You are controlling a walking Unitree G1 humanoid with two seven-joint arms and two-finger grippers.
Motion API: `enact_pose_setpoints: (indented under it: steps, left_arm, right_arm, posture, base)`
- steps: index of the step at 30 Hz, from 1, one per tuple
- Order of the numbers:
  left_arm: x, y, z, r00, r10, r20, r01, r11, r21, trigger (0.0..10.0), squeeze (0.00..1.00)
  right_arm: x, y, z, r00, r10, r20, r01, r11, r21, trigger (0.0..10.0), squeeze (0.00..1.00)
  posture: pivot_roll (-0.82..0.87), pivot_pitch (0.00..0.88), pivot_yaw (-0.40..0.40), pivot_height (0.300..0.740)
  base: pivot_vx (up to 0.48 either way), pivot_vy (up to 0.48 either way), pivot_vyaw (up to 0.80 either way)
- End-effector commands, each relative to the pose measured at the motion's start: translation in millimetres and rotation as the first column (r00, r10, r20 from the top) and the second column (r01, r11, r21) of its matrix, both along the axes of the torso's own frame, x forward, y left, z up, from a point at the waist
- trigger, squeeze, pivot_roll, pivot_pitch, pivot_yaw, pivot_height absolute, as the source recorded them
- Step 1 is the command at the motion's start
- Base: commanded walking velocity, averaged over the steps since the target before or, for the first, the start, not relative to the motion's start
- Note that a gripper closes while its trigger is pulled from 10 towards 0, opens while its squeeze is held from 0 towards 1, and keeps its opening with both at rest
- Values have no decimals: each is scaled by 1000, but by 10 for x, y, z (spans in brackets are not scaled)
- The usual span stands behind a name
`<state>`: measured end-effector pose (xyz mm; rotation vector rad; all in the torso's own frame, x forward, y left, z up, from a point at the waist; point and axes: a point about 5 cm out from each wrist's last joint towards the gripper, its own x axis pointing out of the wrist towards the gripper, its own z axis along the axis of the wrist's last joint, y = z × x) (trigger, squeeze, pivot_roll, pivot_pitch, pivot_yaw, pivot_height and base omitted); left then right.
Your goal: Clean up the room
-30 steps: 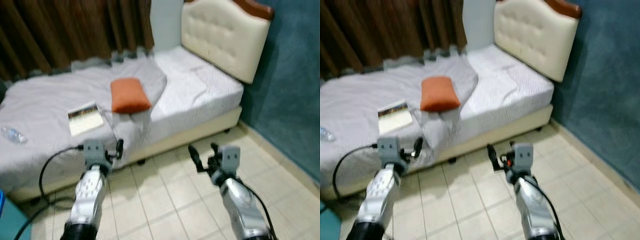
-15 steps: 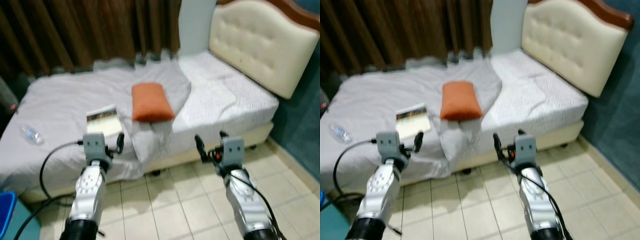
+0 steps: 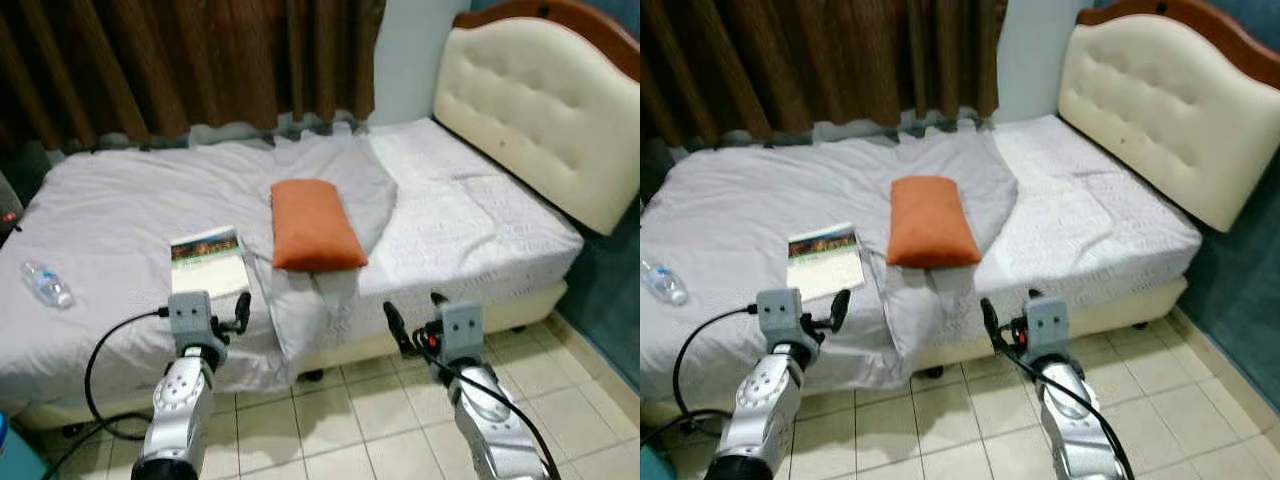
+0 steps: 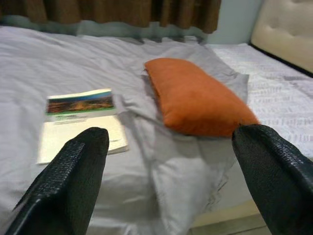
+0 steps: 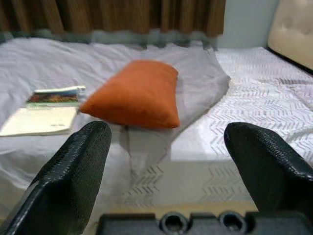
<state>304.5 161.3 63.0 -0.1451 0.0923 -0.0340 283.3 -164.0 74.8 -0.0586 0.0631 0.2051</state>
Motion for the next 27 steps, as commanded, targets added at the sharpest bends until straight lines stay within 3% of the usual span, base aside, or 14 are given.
enact_pose_setpoints:
  steps: [1, 4, 15, 22, 27]
  left_arm:
    - [38, -122, 32, 999, -39, 12, 39, 999, 7, 10000, 0]
    - [56, -138, 44, 999, -47, 15, 47, 999, 8, 10000, 0]
    - [146, -118, 107, 997, -70, 26, 69, 997, 37, 10000, 0]
    - [183, -114, 130, 995, -99, 34, 96, 993, 62, 10000, 0]
    - [199, -110, 114, 993, -114, 12, 112, 987, 113, 10000, 0]
  right_arm:
    - [43, -91, 48, 1000, -30, 5, 30, 999, 11, 10000, 0]
    - [80, -82, 68, 999, -32, 8, 32, 999, 13, 10000, 0]
    - [110, 20, 78, 1000, -19, 20, 18, 999, 39, 10000, 0]
    - [120, 13, 54, 999, -42, 11, 41, 998, 48, 10000, 0]
    - [118, 27, 45, 999, -44, 11, 43, 998, 51, 10000, 0]
  posture:
    - [-161, 20, -3, 740]
    - [-161, 13, 8, 740]
    - [-160, 0, 42, 740]
    - [-160, 0, 52, 740]
    - [-160, 0, 58, 740]
  base:
    - [480, 0, 0]
    - [480, 0, 0]
    - [466, 0, 631]
    - [461, 0, 0]
    - [0, 0, 0]
